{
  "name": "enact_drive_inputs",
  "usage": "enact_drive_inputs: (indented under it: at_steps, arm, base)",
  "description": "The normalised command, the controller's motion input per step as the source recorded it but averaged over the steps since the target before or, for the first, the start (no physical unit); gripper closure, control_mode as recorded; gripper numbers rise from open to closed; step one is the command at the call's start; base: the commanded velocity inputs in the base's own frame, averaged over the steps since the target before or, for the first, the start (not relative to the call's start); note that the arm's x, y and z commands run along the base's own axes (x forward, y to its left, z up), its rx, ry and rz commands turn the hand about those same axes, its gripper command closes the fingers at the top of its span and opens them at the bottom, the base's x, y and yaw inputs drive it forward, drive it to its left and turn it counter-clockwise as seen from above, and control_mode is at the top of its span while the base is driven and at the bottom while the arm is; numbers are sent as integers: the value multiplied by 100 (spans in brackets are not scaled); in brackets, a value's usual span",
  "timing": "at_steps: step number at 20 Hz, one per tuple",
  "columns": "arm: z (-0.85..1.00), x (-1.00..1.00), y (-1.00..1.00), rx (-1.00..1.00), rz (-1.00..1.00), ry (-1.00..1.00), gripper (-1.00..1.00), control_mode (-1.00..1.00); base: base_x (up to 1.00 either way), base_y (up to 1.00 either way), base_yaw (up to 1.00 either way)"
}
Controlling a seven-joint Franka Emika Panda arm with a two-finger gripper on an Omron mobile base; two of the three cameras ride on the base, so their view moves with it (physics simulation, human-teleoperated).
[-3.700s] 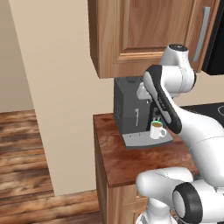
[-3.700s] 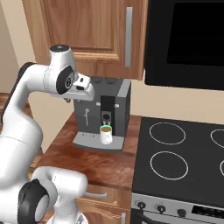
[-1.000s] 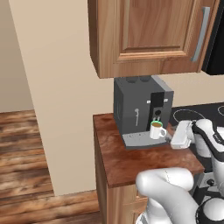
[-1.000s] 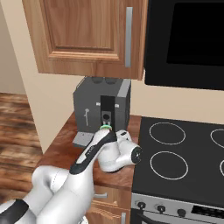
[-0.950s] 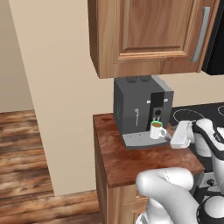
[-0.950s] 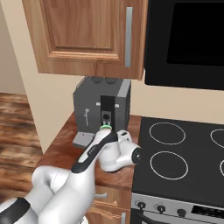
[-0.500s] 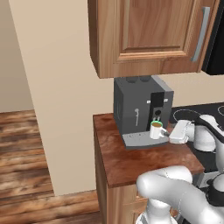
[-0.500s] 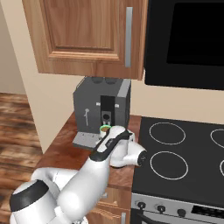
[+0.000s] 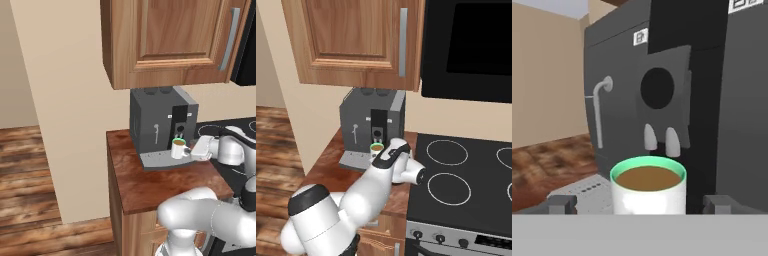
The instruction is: Pick up the brewed coffee from the coffee machine and place it next to the breakfast plate on the dining counter.
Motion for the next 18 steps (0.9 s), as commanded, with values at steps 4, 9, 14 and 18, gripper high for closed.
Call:
enact_drive_inputs:
  at_steps: [4, 9, 14, 18]
  arm:
    - [-24, 28, 0, 0, 0, 0, -100, -100]
    - [-22, 26, 0, 0, 0, 0, -100, -100]
    - [-21, 22, 0, 0, 0, 0, -100, -100]
    - [-20, 16, 0, 0, 0, 0, -100, -100]
  base:
    - [0, 0, 0]
    - [0, 0, 0]
    - [0, 0, 0]
    - [0, 0, 0]
